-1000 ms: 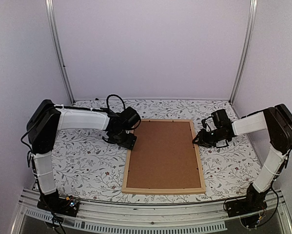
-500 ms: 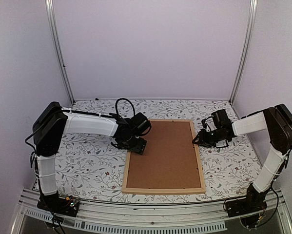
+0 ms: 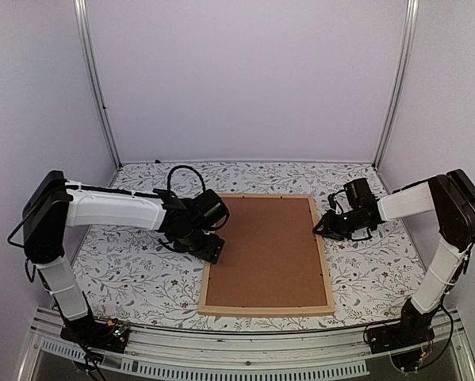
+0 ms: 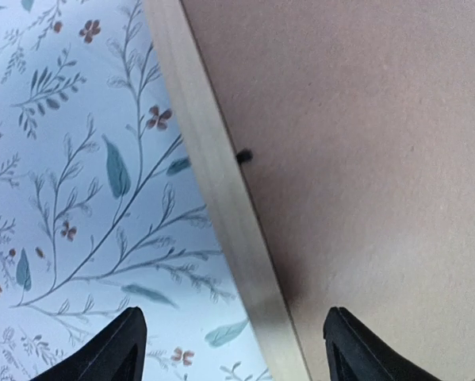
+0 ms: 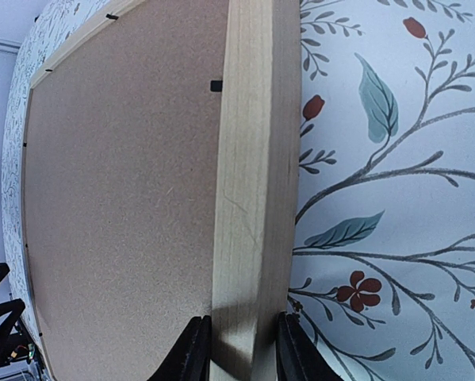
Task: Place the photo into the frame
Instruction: Press the fastener onto the backboard, then pick up the fastener from the backboard.
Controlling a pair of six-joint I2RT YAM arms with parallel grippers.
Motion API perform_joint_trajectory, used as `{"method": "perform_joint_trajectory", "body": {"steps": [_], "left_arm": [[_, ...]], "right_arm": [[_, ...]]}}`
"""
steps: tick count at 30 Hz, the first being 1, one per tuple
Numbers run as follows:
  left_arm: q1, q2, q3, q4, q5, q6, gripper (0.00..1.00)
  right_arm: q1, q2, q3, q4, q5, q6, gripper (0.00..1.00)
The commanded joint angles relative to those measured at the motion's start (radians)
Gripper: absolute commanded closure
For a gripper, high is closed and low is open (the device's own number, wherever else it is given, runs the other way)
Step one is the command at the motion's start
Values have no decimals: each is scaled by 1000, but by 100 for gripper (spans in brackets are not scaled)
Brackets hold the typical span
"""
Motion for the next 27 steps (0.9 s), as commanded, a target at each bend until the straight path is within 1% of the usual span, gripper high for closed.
{"method": "perform_joint_trajectory", "body": {"steps": [1,4,7,27], "left_arm": [[-11,-126,-91,-60,37,-48,20],[-15,-175,-139,-66,69,-68,20],[-25,-183,-167,-65,84,-89,20],[-94,-97,-182,-68,83,-135,20]], "right_arm": [[23,41,-10,-53,-13,-4,70],[22,45,-4,-56,-13,-5,70],[23,49,3,-61,-10,-8,70],[23,48,4,-68,-1,-13,69]]}}
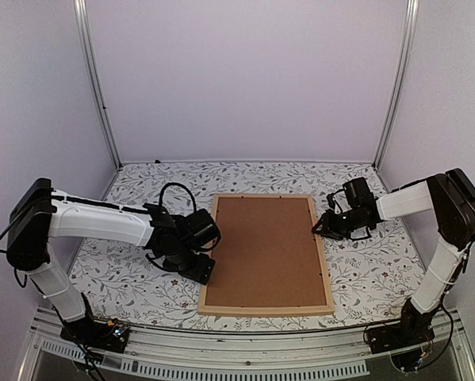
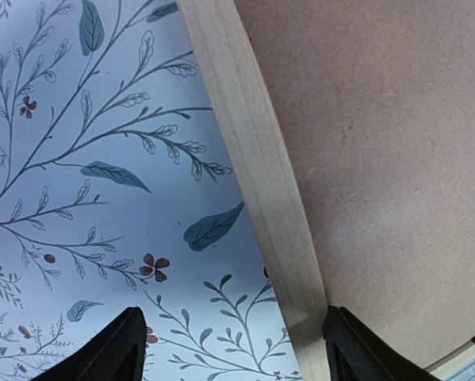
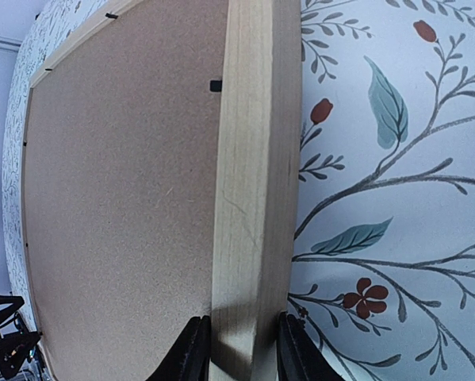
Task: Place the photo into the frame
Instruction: Pick up the fastener from the backboard, then position the photo frame at the center of the board.
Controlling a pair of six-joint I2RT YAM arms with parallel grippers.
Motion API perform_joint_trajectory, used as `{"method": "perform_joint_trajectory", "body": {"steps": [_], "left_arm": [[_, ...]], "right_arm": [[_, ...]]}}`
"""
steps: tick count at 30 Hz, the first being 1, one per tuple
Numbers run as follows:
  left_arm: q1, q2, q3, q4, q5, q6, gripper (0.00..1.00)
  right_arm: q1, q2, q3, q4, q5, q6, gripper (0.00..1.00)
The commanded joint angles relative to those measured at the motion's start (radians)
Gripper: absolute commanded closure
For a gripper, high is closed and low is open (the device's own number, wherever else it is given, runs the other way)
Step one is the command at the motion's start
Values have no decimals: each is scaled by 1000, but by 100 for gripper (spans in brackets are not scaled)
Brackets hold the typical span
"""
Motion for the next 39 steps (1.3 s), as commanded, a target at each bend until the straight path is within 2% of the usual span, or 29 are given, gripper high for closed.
{"method": "perform_joint_trajectory", "body": {"steps": [1,20,26,34,39], "left_arm": [[-26,39,-5,-11,-1,-18,20],[-71,184,60,-22,-10,-2,20],[-71,101,100,-32,-89,17,19],[46,-42,105,125,-24,111,17],[189,-55,108,274,100,186,15]], "right_arm": [[20,34,-12,-60,5,-9,69],[21,20,-39,-52,9,-4,69],[21,27,-33,-55,10,-8,69],[15,38,25,-135,63,-45,65],[-22,61,71,-181,59,-94,65]]}}
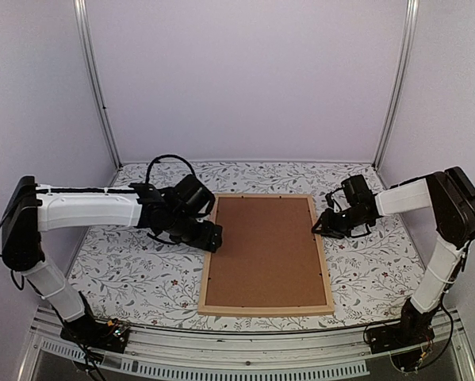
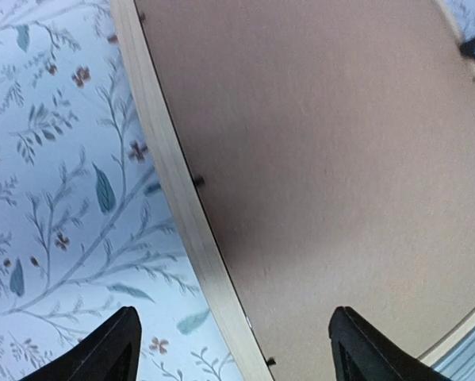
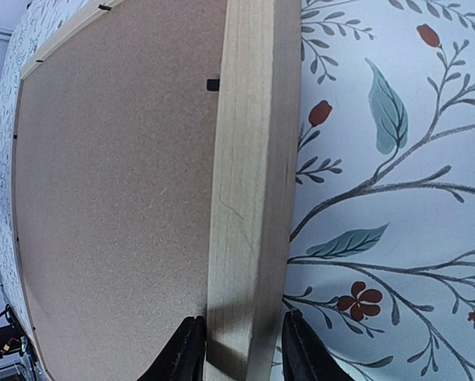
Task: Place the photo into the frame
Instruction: Position the photo frame at the center of the board.
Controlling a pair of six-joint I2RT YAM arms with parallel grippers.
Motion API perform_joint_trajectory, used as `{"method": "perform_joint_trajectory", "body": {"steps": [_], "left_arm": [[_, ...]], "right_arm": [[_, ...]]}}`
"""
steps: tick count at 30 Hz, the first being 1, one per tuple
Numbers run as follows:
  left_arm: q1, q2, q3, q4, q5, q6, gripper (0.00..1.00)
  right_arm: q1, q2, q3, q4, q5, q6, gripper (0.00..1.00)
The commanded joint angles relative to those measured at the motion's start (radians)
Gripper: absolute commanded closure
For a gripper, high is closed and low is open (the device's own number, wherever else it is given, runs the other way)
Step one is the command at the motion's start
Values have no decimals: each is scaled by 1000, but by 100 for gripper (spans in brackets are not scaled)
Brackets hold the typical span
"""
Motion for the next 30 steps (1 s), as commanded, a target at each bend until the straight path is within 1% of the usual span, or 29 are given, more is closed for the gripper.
{"method": "perform_joint_trajectory", "body": {"steps": [1,7,13,18,20,22,25,30], "left_arm": [[131,-4,13,179,120,87,14],[266,106,103,252,212,155,14],[354,254,225,309,274,247,14],[401,358,295,396,317,350,14],[411,406,341,407,346,389,13],[416,476,408,381,361,428,13],[416,560,518,321,346,481,13],[418,620,570,310,279,564,13]], "right_arm": [[-29,54,42,-126,27,-69,65],[-46,120,163,-207,47,-160,65],[-46,193,261,-270,59,-250,64],[-44,238,332,-274,-88,-314,64],[-36,264,363,-282,-138,-339,64],[-22,297,394,-292,-184,-366,63],[2,334,441,-302,-263,-403,61],[33,372,487,-317,-331,-464,54]]}}
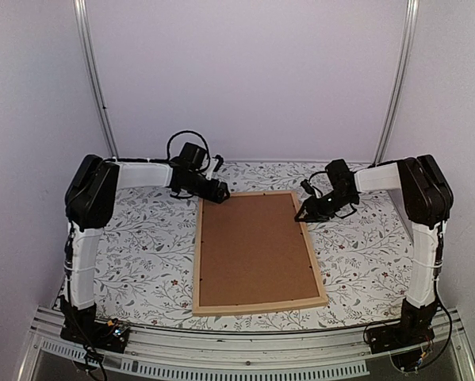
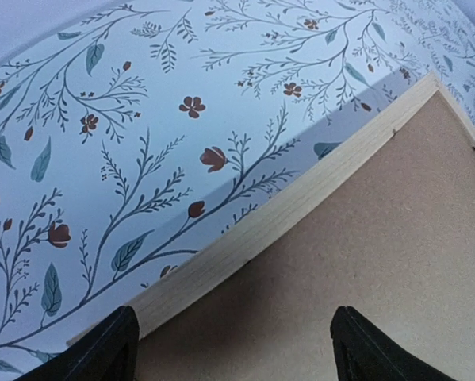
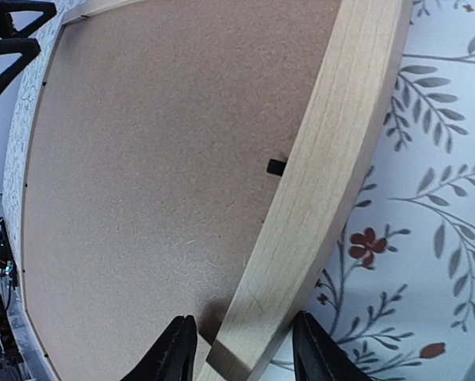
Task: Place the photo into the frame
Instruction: Position the photo frame at the center of the board, then rotate the photo frame at the center of the board.
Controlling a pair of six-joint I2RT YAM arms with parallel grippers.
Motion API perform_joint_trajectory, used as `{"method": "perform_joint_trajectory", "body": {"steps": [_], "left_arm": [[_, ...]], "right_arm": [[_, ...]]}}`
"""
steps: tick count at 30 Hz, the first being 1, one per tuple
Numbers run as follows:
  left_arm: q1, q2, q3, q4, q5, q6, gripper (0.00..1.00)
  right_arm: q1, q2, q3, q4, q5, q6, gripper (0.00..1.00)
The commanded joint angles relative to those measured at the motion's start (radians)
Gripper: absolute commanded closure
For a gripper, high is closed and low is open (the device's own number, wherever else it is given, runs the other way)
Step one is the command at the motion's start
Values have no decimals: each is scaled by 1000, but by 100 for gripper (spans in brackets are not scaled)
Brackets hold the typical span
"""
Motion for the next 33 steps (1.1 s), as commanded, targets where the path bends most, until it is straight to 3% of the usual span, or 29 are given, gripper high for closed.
{"method": "perform_joint_trajectory", "body": {"steps": [1,7,14,24,33], "left_arm": [[8,39,46,-24,-41,115,13],[15,104,120,-49,4,213,13],[15,227,308,-157,37,279,16],[15,277,378,-213,106,326,35],[19,304,385,-263,87,332,66]], "right_arm": [[49,51,29,-40,-106,-83,52],[51,45,38,-60,-113,-95,46],[50,16,-8,-51,-79,-72,37],[29,-81,-62,-46,-10,1,30],[2,-146,-114,-43,19,46,30]]}}
